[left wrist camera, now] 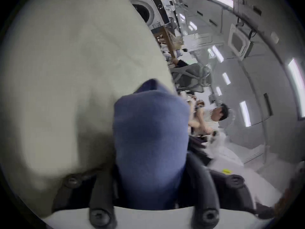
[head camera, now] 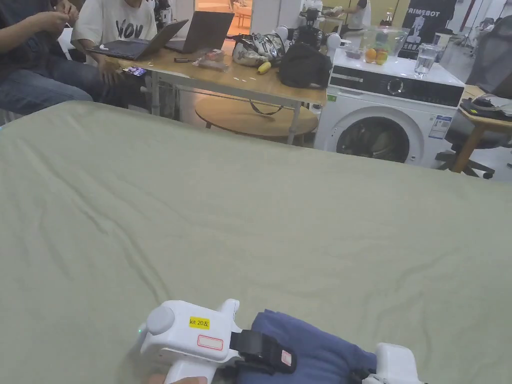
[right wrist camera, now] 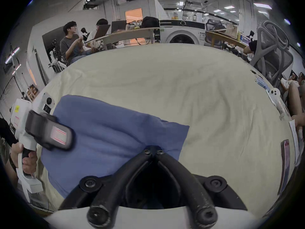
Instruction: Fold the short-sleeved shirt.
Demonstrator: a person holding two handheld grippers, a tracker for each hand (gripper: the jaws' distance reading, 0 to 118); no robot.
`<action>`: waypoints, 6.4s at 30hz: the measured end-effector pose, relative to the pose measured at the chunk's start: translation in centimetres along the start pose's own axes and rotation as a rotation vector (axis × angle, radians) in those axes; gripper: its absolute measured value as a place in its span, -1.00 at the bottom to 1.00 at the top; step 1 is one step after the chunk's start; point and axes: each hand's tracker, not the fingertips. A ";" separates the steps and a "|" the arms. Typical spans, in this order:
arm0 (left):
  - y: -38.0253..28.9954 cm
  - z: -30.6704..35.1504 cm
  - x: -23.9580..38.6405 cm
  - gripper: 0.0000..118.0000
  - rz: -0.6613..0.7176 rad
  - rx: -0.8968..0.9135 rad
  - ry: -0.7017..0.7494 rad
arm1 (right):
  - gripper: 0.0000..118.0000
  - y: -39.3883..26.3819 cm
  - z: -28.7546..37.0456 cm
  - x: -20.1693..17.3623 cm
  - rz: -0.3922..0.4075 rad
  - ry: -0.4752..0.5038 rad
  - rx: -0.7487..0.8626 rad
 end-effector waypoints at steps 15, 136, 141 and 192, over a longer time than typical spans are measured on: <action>0.2 1.4 1.7 -0.74 0.052 0.009 -0.018 | -1.00 1.2 3.7 -0.3 0.042 -0.024 0.209; -1.3 11.5 11.8 -1.00 -0.624 0.962 0.888 | -1.00 8.5 6.4 -3.8 0.013 -0.128 0.655; -1.4 11.7 11.9 -1.00 -0.633 1.002 0.905 | -1.00 8.2 6.4 -4.0 0.010 -0.139 0.676; -0.2 10.8 12.7 0.34 -0.698 1.053 0.931 | 0.41 10.5 4.6 -3.7 -0.027 -0.170 0.672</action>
